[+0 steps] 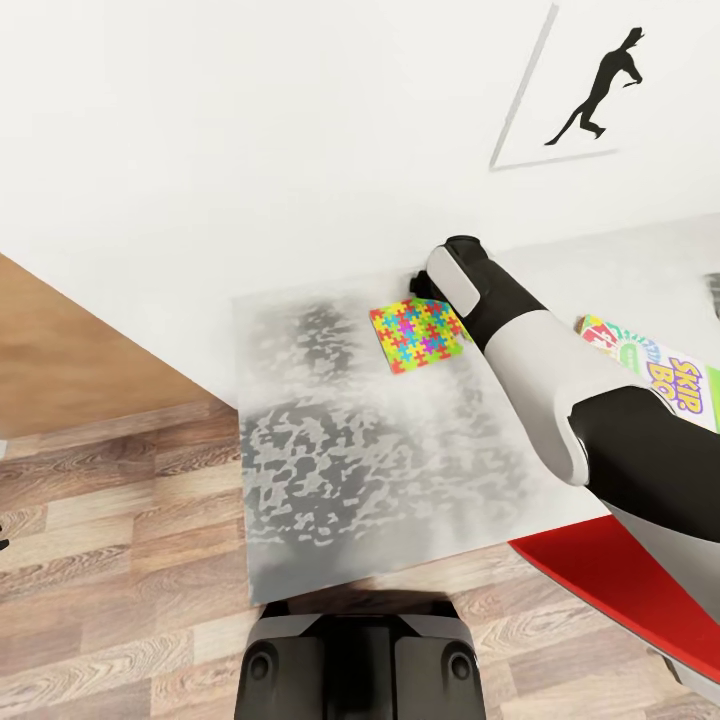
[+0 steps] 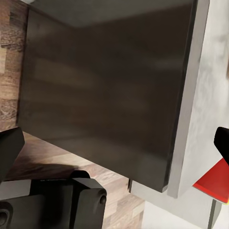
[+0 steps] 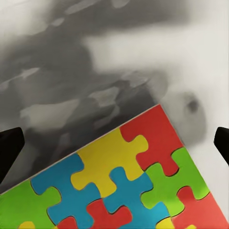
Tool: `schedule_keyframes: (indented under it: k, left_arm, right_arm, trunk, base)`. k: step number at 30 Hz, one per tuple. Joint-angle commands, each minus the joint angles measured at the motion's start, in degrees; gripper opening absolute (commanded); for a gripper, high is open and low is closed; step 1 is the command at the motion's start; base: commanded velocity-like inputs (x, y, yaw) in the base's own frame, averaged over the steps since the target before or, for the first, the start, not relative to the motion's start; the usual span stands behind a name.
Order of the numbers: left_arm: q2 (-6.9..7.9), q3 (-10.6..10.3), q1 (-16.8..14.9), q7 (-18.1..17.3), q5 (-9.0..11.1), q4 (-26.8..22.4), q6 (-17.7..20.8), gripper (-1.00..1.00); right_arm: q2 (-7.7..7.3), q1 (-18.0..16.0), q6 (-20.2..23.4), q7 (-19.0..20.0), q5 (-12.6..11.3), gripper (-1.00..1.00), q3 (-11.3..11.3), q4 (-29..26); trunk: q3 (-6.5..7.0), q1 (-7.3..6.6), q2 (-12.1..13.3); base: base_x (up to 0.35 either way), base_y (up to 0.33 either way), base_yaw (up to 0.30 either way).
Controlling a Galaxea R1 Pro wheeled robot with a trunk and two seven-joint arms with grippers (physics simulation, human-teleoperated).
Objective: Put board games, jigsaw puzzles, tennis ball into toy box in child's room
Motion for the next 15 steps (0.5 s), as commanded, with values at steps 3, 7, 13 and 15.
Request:
schedule_keyframes:
  k: [3, 7, 13, 15]
  left_arm:
    - [0.01, 0.0, 0.0, -0.3, -0.1, 0.0, 0.6, 1.0]
    - [0.01, 0.0, 0.0, -0.3, -0.1, 0.0, 0.7, 1.0]
    - [0.01, 0.1, 0.0, -0.3, -0.1, 0.0, 0.7, 1.0]
    - [0.01, 0.1, 0.0, -0.3, -0.1, 0.0, 0.6, 1.0]
  right_arm:
    - [-0.05, -0.1, 0.1, -0.4, -0.6, 1.0, 0.4, 0.0]
    - [-0.05, -0.1, 0.1, -0.4, -0.6, 1.0, 0.4, 0.0]
    - [-0.05, -0.1, 0.1, -0.3, -0.7, 1.0, 0.4, 0.0]
    - [-0.05, -0.1, 0.1, -0.3, -0.6, 1.0, 0.4, 0.0]
  trunk:
    - [-0.07, 0.03, -0.1]
    - [-0.07, 0.03, -0.1]
    - [-0.07, 0.03, -0.1]
    - [-0.07, 0.03, -0.1]
  base:
    - [0.0, 0.0, 0.0]
    - [0.0, 0.0, 0.0]
    - [0.0, 0.0, 0.0]
    - [-0.01, 0.0, 0.0]
